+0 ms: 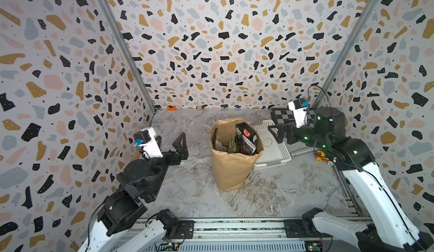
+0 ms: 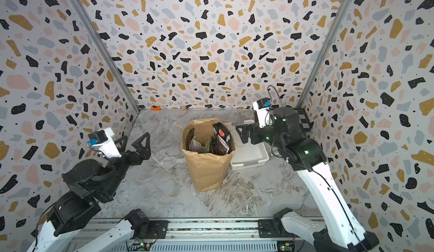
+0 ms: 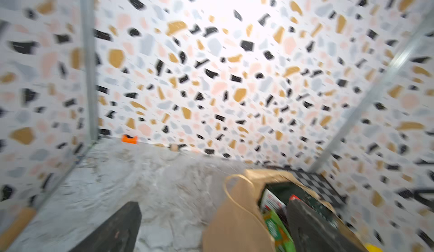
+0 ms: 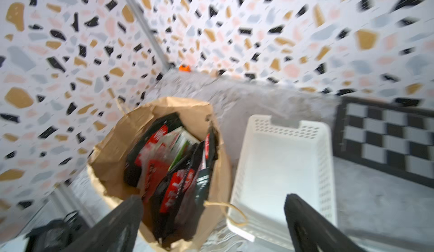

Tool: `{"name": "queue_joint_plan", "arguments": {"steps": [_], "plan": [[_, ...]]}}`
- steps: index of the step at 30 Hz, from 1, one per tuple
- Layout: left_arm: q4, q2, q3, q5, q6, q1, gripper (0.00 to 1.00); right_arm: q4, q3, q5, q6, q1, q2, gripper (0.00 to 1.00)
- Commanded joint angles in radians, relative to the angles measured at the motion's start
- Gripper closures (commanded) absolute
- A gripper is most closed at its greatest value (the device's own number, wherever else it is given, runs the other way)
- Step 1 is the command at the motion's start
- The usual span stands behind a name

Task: Place the condiment packets inside the bag
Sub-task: Reset both arms

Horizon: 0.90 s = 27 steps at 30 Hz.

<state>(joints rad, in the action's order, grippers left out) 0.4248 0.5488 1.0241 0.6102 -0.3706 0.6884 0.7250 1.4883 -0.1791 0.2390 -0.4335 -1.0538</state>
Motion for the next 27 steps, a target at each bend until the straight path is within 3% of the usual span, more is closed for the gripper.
{"name": "queue_joint_plan", "arguments": {"steps": [1, 3, 6, 8, 12, 14, 20, 23, 24, 26, 27], "plan": [[-0.105, 0.024, -0.175, 0.363, 0.108, -0.001, 0.0, 0.011, -0.124, 0.243, -0.09, 0.083, 0.072, 0.0], [-0.281, 0.061, -0.326, 0.421, 0.23, -0.013, 0.0, -0.03, -0.253, 0.293, -0.128, 0.164, 0.112, 0.0], [-0.523, 0.166, -0.521, 0.363, 0.328, -0.101, 0.0, -0.188, -0.481, 0.305, -0.167, 0.34, 0.153, 0.0], [-0.668, 0.244, -0.64, 0.209, 0.326, -0.236, 0.0, -0.359, -0.68, 0.26, -0.165, 0.427, 0.185, 0.0], [-0.899, 0.371, -0.777, -0.027, 0.323, -0.427, 0.0, -0.852, -1.021, 0.114, -0.25, 0.436, 0.231, 0.0], [-1.061, 0.44, -0.83, -0.149, 0.335, -0.49, 0.0, -1.157, -1.148, 0.071, -0.267, 0.435, 0.18, 0.0], [-1.288, 0.714, -0.803, -0.319, 0.341, -0.574, 0.0, -1.54, -1.239, -0.002, -0.302, 0.434, -0.106, 0.0], [-1.336, 0.873, -0.742, -0.349, 0.345, -0.587, 0.0, -1.505, -1.21, 0.041, -0.308, 0.434, -0.12, 0.0], [-1.352, 0.886, -0.735, -0.354, 0.35, -0.587, 0.0, -1.518, -1.209, 0.047, -0.309, 0.434, -0.129, 0.0], [-1.225, 0.845, -0.707, -0.362, 0.341, -0.587, 0.0, -1.517, -1.201, 0.054, -0.305, 0.434, -0.136, 0.0], [-1.266, 0.862, -0.714, -0.358, 0.345, -0.587, 0.0, -1.503, -1.197, 0.06, -0.303, 0.434, -0.135, 0.0]]}}
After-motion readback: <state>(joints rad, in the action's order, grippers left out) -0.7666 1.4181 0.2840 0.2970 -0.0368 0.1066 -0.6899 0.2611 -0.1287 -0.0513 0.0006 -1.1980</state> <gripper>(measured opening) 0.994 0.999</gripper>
